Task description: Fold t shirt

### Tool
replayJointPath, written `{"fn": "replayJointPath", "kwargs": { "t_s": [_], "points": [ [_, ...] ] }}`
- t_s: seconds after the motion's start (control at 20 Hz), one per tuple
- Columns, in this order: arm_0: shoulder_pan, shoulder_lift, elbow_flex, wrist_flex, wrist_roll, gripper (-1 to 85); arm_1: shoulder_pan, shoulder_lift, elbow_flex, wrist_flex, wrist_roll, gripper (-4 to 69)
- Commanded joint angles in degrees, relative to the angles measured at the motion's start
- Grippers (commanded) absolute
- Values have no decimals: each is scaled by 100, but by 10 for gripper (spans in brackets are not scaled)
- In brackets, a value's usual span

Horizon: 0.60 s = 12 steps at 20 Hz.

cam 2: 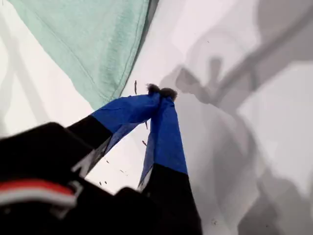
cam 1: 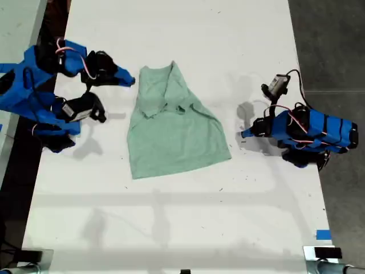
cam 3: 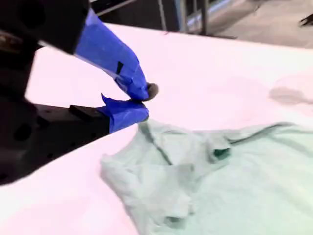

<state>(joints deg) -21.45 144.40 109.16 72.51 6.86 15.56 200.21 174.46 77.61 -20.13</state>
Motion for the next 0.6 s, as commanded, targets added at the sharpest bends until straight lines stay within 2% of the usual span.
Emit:
{"fn": "replayJointPath", "kwargs": {
  "t_s": [0.0, 0.1, 0.15, 0.25, 0.35, 0.55],
  "points": [
    [624, 3322, 4482, -1564, -1011, -3, -18, 44, 308, 0, -53, -19],
    [545, 6135, 6838, -1485, -1195, -3, -18, 44, 308, 0, -53, -19],
    [545, 5968, 7084, -1389, -1230, -3, -9, 44, 316, -18, -62, -19],
    [431, 6082, 7937, -1802, -1028, -3, 0, 44, 316, -26, -53, -19],
    [343, 6117, 7954, -1661, -817, -3, 18, 44, 316, -26, -44, -18],
    [185, 6117, 7954, -1521, -817, -3, 0, 44, 316, -26, -9, -18]
  ]
}}
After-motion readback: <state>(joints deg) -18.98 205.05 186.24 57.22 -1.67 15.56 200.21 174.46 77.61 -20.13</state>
